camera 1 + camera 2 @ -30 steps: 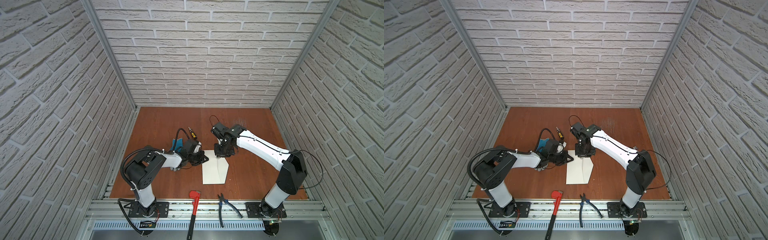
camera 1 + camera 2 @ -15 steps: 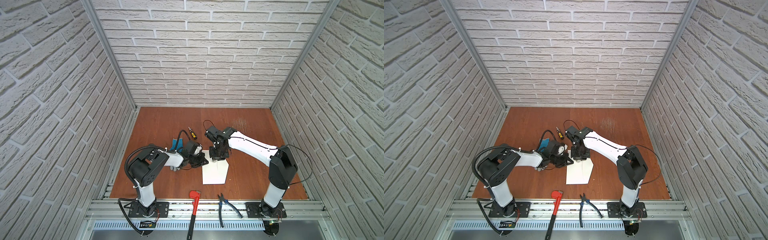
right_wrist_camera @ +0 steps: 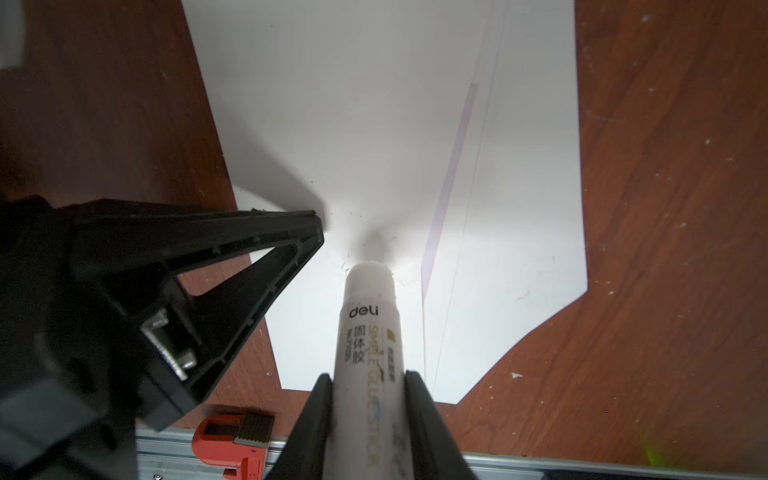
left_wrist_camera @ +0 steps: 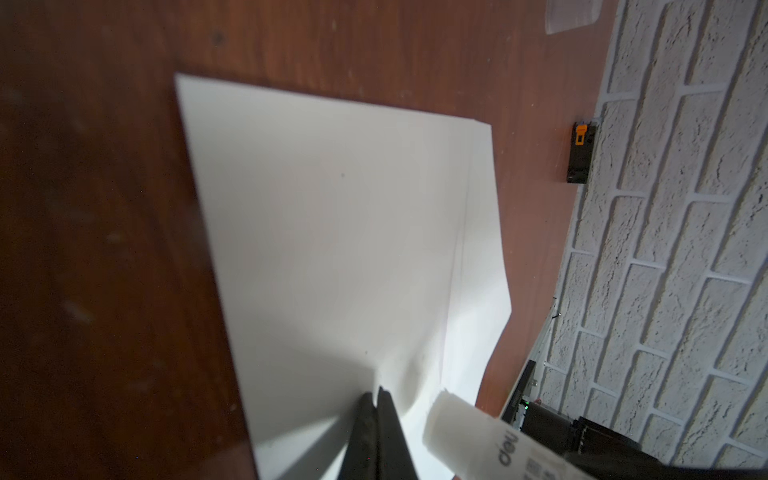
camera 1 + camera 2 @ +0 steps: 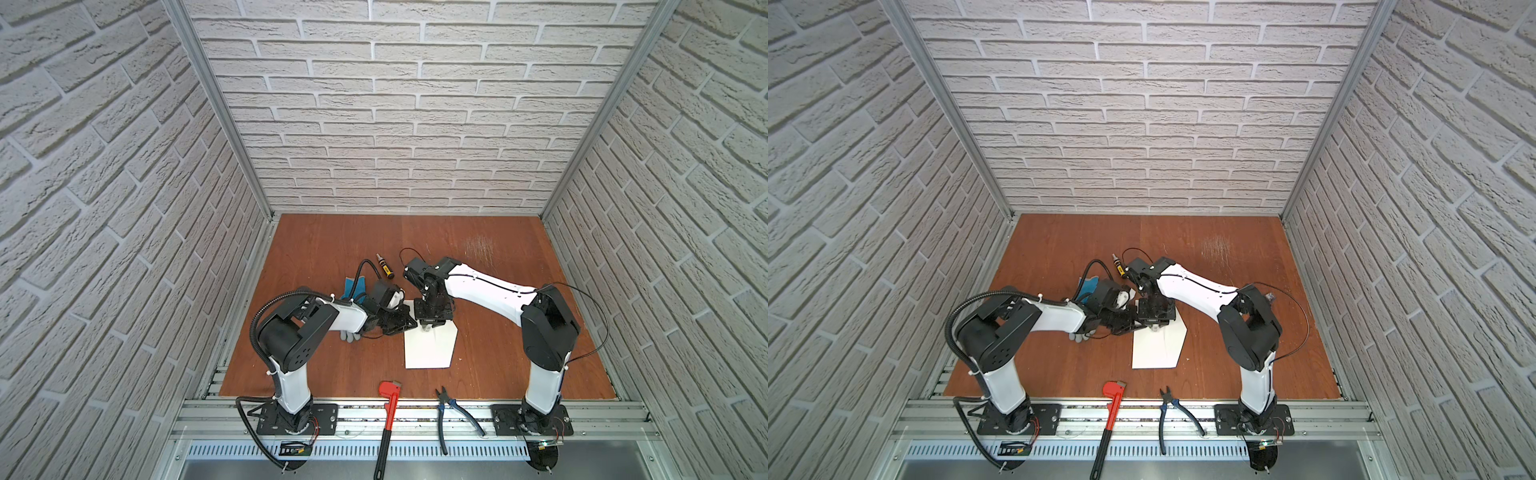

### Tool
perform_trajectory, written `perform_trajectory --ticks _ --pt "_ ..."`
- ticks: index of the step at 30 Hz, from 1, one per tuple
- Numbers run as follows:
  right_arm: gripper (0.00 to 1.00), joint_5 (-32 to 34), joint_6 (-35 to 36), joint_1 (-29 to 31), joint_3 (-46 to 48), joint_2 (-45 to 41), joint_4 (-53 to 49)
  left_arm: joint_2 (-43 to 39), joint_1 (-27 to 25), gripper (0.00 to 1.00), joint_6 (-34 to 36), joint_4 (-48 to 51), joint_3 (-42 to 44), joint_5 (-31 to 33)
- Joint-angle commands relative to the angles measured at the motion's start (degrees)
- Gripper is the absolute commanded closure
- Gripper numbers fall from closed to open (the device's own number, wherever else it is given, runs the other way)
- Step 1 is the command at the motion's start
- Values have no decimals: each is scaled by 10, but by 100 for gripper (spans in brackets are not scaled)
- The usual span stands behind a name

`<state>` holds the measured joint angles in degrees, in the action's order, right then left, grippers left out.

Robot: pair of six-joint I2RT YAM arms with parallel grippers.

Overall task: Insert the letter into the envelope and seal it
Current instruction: 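Press the glue stick onto the flap while the left gripper holds the envelope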

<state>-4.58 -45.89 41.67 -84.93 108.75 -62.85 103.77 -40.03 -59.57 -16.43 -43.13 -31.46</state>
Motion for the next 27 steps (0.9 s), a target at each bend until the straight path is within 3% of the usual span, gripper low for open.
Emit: perform_trajectory --ticks 1,19,27 --pt "95 -9 -6 7 -18 7 -15 23 1 100 15 37 -2 6" --pt "95 -7 3 3 -38 76 -51 26 3 100 25 55 -9 1" --pt "95 23 3 -9 -54 99 -75 26 4 100 31 74 -9 6"
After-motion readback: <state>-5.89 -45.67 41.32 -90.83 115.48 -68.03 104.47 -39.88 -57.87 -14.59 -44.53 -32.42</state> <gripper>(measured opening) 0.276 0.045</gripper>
